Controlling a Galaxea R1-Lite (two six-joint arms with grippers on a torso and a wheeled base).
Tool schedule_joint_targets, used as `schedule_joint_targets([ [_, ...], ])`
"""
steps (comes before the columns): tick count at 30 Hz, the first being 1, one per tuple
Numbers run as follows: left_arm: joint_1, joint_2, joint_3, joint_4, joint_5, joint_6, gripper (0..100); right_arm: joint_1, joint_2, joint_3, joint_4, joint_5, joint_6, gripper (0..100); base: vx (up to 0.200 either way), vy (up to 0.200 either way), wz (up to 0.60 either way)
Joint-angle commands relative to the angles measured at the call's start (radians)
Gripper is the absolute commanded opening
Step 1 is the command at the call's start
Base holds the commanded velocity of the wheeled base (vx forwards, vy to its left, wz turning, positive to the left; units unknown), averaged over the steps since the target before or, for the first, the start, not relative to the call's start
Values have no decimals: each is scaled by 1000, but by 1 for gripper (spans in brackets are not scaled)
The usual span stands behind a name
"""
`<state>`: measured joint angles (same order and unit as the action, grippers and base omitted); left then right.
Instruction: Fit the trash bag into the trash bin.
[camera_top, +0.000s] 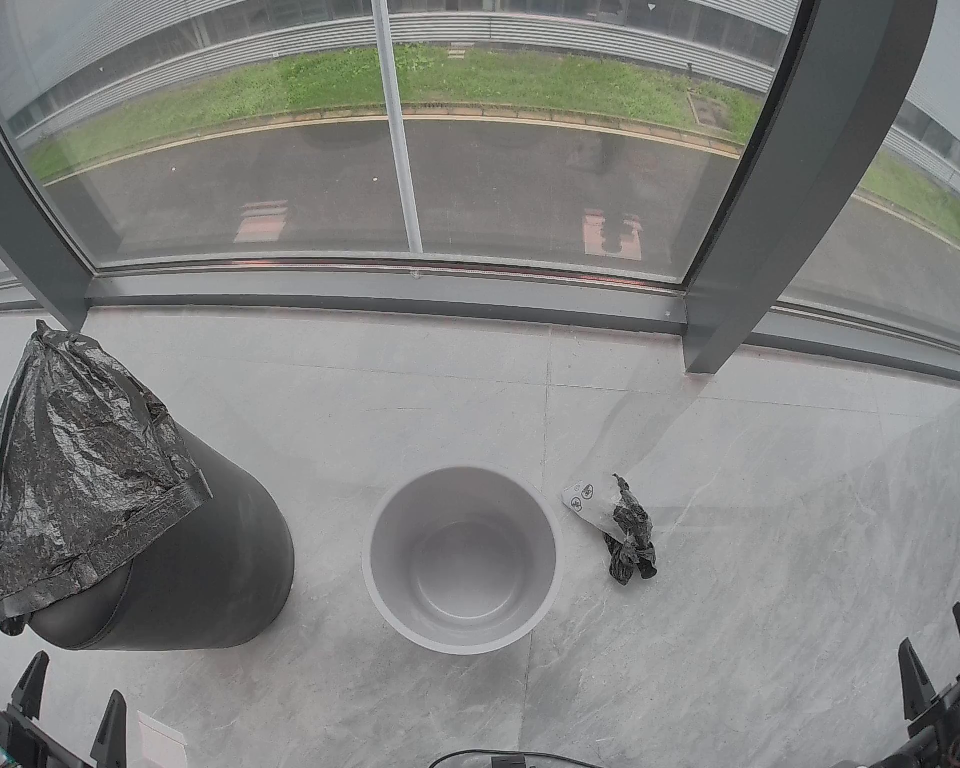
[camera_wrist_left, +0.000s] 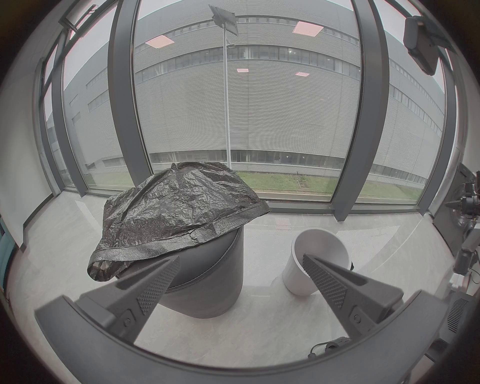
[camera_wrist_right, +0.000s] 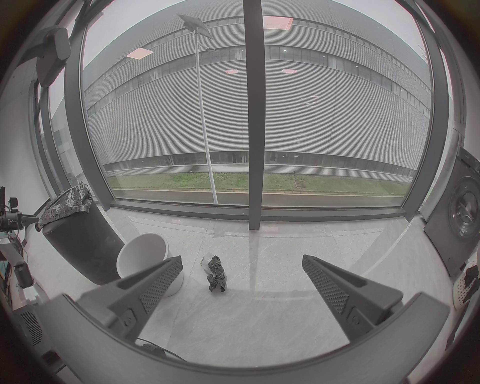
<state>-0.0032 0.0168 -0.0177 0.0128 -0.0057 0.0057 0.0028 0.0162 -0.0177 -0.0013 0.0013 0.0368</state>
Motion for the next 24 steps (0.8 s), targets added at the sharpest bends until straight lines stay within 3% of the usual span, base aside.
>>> schedule_joint_targets([
  [1,0,-17,15,-4,0,-1,100,0,-16,18,0,0,0,100,0,0,0],
  [17,0,-17,16,-10,9,-32,100,0,-16,18,0,11,-31,100,0,0,0],
  [22,0,-17,13,-16,18,-12,100,0,-16,18,-9,71,-90,100,0,0,0],
  [24,-4,9,-134,-48,55,-23,100,0,-16,18,-17,74,-98,100,0,0,0],
])
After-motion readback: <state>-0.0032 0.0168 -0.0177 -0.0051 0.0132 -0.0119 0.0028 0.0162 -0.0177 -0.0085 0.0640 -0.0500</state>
